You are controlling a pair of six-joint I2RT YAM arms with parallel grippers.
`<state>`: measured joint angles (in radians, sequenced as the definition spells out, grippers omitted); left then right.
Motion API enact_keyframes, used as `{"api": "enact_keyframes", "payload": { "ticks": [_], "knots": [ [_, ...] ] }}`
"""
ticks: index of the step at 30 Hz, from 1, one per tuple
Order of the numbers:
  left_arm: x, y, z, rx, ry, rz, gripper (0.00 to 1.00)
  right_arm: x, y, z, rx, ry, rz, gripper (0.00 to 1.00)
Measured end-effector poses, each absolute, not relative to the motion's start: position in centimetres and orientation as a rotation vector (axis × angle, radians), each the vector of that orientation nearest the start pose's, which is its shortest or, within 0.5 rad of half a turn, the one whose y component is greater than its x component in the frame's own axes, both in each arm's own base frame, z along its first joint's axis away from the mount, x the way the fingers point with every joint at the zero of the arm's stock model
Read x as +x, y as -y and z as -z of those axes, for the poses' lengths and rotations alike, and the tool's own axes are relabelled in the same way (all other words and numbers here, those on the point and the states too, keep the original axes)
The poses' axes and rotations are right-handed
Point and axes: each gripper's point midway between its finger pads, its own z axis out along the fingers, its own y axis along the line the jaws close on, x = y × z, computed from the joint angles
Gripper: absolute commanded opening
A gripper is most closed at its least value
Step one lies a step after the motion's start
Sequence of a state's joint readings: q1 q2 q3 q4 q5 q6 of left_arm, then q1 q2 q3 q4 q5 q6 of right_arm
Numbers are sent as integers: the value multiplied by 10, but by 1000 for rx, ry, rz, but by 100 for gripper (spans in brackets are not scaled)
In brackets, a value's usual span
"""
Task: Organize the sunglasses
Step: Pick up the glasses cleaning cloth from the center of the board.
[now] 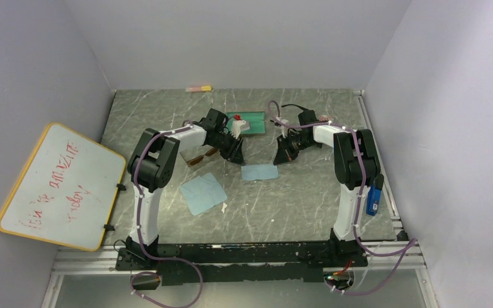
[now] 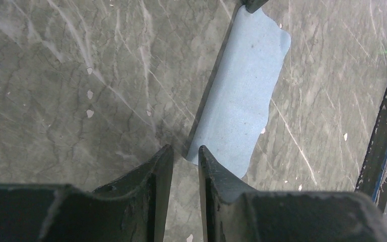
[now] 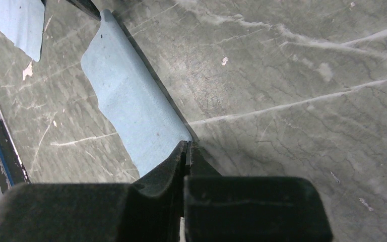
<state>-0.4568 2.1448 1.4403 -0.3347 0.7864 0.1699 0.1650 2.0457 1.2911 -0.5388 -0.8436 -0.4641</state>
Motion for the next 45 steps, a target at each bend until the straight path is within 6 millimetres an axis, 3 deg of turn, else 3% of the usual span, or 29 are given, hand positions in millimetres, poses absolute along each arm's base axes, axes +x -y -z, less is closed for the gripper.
{"api": "enact_keyframes", "payload": {
  "ticks": [20,33,45],
  "knots": [
    [350,309,-25,1081,-2273,1147,29,355,-180,-17,-942,-2372,-1077,2],
    [347,310,-22,1090,-2281,1136,5,355,-181,-17,-945,-2372,-1078,0],
    [344,315,-25,1091,-2280,1139,5,355,-182,-18,-977,-2367,-1059,0]
  ]
}}
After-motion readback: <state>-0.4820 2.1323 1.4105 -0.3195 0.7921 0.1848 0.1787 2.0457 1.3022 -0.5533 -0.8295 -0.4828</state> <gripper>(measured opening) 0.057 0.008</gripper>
